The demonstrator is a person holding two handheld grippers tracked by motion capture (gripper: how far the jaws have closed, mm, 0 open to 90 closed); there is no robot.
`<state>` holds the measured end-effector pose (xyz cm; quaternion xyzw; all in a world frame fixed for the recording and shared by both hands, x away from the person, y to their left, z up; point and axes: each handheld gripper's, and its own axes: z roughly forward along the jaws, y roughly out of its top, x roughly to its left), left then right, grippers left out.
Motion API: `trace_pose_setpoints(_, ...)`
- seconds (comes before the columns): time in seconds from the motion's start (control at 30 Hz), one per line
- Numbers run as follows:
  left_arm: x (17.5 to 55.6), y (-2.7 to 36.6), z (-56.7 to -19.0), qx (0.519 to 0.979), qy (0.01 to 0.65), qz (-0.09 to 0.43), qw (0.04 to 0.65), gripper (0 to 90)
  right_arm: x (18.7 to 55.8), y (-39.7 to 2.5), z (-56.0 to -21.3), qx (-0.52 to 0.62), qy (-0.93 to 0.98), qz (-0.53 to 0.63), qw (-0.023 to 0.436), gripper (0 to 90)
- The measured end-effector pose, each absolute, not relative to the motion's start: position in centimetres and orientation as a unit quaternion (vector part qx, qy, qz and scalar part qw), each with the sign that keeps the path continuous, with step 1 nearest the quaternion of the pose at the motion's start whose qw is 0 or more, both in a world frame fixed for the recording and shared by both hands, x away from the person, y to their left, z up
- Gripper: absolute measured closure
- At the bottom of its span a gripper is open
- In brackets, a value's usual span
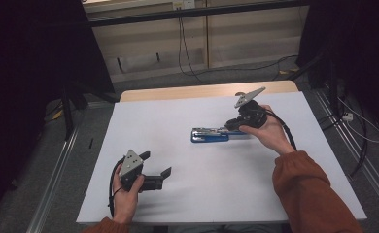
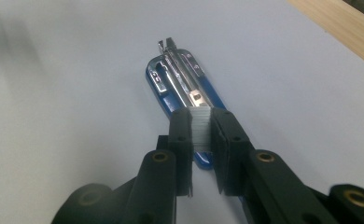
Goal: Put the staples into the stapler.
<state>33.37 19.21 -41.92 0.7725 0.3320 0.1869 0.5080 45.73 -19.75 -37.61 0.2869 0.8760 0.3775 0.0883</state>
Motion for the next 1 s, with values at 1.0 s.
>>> trace_pose_setpoints(1.0,33.4,19.2,-41.9,0.771,0.333,0.187,0.51,3.3,48.0,-16.0,-37.7,0.219,0.898,0.37,0.087,79.2)
